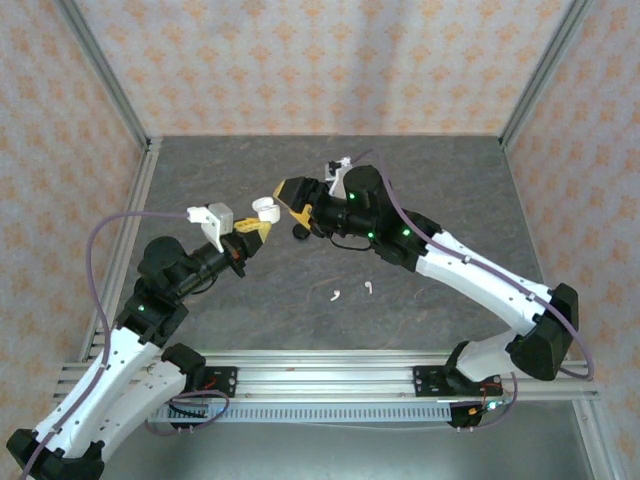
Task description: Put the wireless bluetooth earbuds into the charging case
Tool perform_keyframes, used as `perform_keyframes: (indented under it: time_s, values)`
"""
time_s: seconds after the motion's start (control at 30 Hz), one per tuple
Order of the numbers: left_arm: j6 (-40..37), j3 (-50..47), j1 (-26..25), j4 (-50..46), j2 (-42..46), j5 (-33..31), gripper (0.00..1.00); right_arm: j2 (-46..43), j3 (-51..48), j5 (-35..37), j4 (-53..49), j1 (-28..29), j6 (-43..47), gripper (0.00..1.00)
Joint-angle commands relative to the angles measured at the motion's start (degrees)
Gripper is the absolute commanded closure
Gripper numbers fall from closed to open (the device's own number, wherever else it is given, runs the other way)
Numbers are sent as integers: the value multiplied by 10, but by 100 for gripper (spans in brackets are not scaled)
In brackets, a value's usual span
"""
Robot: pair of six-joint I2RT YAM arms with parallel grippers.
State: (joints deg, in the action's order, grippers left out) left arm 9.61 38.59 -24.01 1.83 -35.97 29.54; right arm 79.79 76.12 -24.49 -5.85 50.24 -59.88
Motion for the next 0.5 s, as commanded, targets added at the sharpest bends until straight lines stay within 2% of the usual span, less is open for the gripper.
perform_keyframes:
  time_s: [0.0, 0.23, 0.47]
  values:
    - [5, 22, -6, 28, -1, -1, 100, 15, 27, -24, 38, 9, -21, 27]
    - [5, 24, -7, 32, -7, -4, 100, 29, 31, -31, 55, 16, -34, 31]
    - [7, 27, -7, 35, -13, 0, 100, 35, 25, -33, 72, 17, -41, 43]
